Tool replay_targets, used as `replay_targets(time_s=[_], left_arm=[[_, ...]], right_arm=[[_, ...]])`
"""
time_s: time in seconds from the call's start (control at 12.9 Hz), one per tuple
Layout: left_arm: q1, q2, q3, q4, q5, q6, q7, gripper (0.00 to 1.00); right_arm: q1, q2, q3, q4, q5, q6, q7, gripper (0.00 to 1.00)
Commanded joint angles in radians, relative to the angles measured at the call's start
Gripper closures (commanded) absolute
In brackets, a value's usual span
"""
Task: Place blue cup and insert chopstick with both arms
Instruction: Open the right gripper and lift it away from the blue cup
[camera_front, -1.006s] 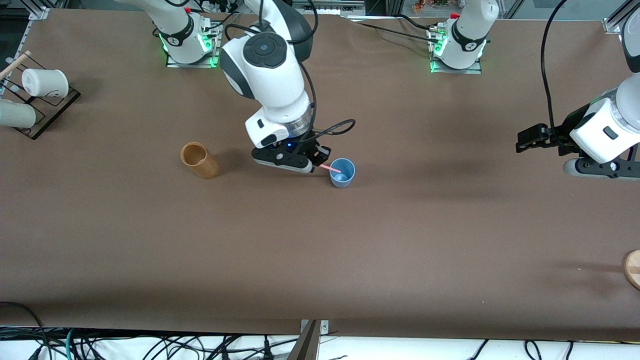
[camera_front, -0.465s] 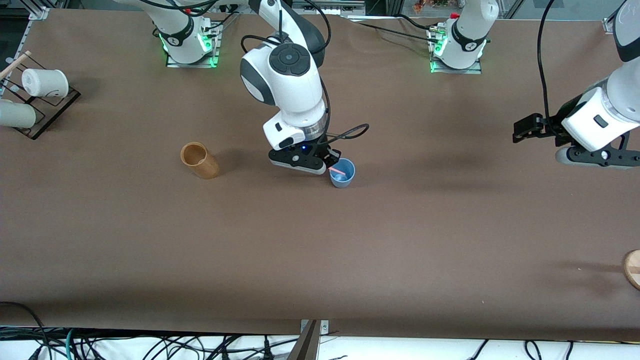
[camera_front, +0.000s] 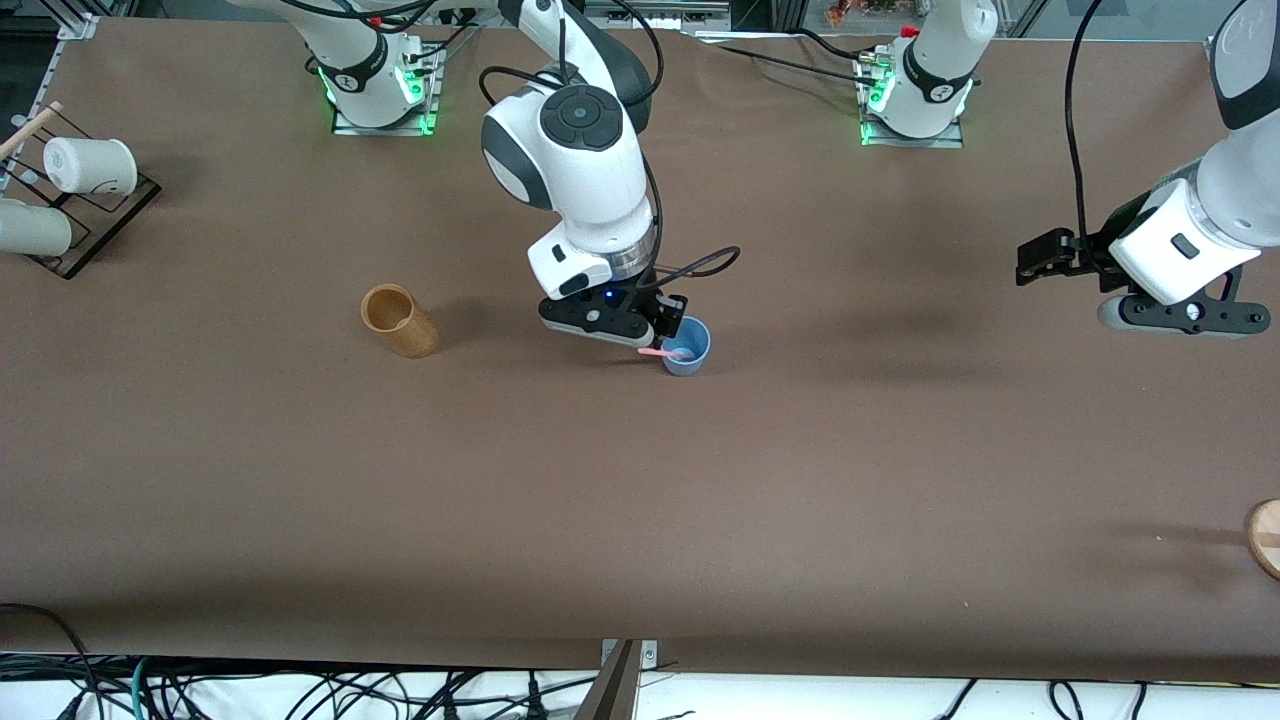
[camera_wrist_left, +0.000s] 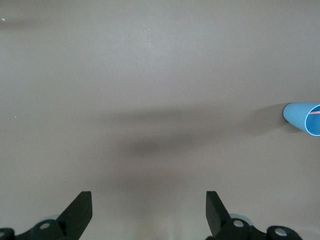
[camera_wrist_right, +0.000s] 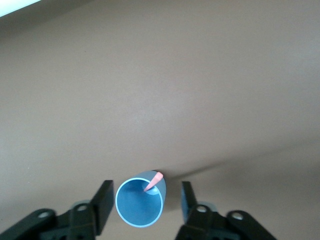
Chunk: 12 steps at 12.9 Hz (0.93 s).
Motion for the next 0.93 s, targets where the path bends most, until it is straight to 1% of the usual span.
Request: replay_targets(time_s=[0.0, 0.15, 0.23, 0.39, 0.54, 0.85], left_arm=[[-0.004, -0.006, 0.002, -0.015, -0.017, 0.015, -0.011, 0.00], [-0.004, -0.003, 0.002, -0.015, -0.014, 0.015, -0.009, 0.00], [-0.004, 0.005, 0.002, -0.012, -0.008, 0.016, -0.006, 0.00], [-0.002, 0.005, 0.002, -0.012, -0.005, 0.016, -0.003, 0.00], [0.000, 0.005, 0.002, -0.012, -0.007, 0.016, -0.003, 0.00], [-0.004, 0.005, 0.002, -0.011, -0.016, 0.016, -0.005, 0.00]], right_arm=[[0.009, -0.009, -0.016, 0.073, -0.008, -0.124, 0.003, 0.00], [-0.005, -0.009, -0.017, 0.166, -0.006, -0.268, -0.022, 0.00], [-0.025, -0.010, -0.017, 0.195, -0.006, -0.325, -0.073, 0.00], [-0.080, -0.051, -0.014, 0.197, 0.003, -0.373, -0.187, 0.00], [-0.146, -0.078, -0.019, 0.197, 0.047, -0.440, -0.331, 0.00], [-0.288, -0.153, -0.019, 0.189, 0.066, -0.575, -0.638, 0.00]])
